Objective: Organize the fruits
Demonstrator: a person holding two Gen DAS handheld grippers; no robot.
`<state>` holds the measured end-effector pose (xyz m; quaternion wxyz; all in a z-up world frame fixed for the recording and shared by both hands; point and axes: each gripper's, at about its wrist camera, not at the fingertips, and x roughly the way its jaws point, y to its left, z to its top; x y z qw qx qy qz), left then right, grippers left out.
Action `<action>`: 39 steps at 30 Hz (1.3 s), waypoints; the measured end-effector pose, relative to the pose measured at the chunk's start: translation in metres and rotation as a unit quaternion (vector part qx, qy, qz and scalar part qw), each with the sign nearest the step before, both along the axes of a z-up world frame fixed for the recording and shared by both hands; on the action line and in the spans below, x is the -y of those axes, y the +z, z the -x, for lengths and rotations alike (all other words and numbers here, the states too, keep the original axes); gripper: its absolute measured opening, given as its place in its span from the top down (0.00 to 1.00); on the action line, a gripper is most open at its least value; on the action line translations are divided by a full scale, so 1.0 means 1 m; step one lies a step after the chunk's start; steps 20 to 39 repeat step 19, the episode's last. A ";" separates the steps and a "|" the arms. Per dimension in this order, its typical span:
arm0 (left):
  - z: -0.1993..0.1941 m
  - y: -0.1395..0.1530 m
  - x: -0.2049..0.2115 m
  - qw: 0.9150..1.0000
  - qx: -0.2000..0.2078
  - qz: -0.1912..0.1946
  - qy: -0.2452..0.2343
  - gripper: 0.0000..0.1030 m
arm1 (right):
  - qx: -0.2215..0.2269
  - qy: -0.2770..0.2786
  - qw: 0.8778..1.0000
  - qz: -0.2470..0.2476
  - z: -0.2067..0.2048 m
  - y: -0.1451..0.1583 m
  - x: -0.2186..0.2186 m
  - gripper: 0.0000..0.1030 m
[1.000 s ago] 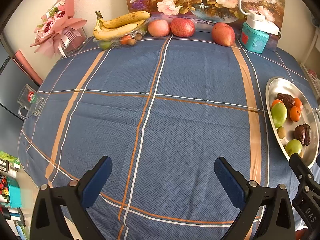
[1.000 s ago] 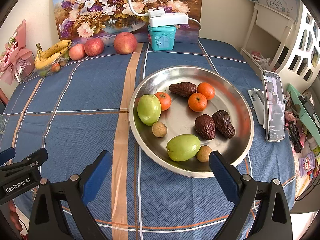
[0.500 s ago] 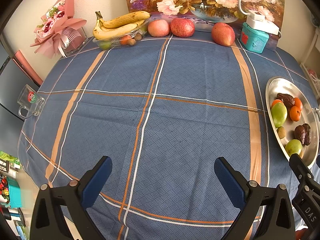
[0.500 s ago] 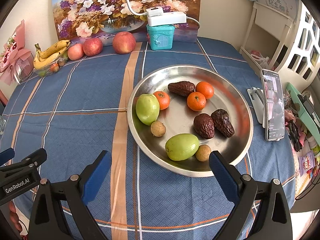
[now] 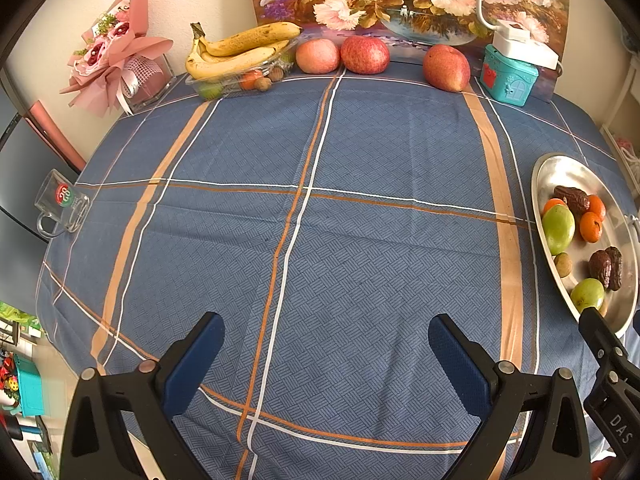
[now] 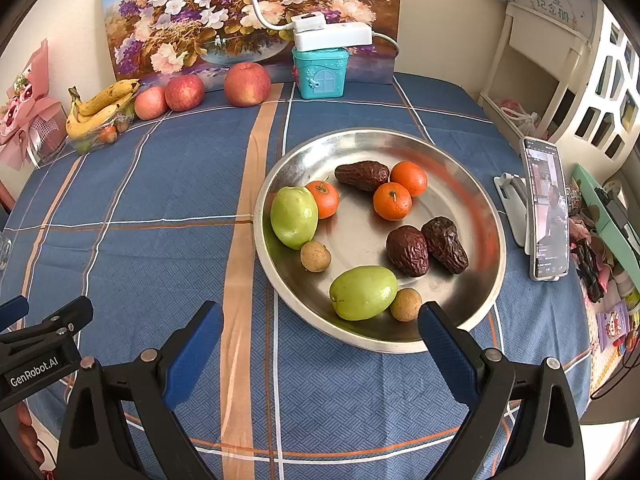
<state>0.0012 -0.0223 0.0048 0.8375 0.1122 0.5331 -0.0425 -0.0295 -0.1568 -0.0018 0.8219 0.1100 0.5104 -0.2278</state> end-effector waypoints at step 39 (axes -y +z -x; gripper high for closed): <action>0.004 0.005 0.000 1.000 0.014 -0.010 -0.006 0.00 | -0.001 0.000 1.000 0.000 0.000 0.000 0.000 0.05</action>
